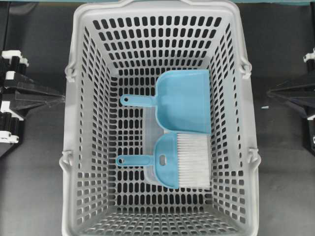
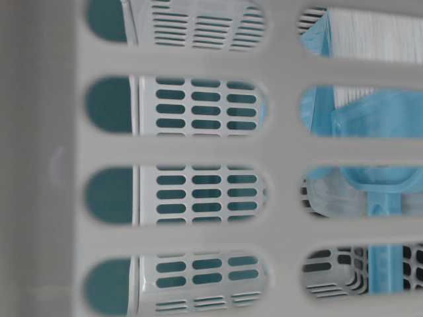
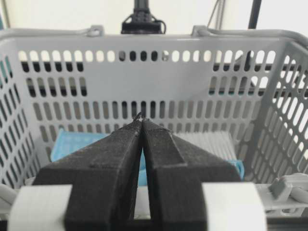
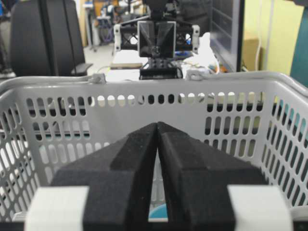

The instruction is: Pick up the hand brush from the shopping basket with the left arm.

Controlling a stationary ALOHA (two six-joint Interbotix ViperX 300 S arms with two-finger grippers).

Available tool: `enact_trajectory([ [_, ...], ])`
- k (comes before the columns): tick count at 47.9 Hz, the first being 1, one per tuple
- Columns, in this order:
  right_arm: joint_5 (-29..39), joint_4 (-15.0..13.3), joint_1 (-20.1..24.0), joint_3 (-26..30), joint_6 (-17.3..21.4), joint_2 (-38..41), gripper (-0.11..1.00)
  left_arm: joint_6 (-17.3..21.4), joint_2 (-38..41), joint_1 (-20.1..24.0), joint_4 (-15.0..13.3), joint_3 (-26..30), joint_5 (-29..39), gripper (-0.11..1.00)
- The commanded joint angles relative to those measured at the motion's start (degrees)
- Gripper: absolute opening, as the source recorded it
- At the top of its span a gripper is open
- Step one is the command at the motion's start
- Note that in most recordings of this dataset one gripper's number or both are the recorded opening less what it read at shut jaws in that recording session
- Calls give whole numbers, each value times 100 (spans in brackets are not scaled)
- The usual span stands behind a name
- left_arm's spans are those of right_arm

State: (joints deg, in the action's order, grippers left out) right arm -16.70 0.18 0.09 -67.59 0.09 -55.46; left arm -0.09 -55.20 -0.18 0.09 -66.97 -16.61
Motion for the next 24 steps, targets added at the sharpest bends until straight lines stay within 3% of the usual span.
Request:
enact_trajectory([
  [1,-35,18,18,114,53,35,0,-158,105,-132,237,308,158,6],
  [5,62,132,18,123,114,-18,-1,-343,229,-193,237,633,721,0],
  [13,457,132,18,167,387,-149,-1,-729,721,-316,246,1582,2382,0],
  [24,1195,132,18,229,448,-290,-1,-756,1837,-536,246,3050,4465,0],
])
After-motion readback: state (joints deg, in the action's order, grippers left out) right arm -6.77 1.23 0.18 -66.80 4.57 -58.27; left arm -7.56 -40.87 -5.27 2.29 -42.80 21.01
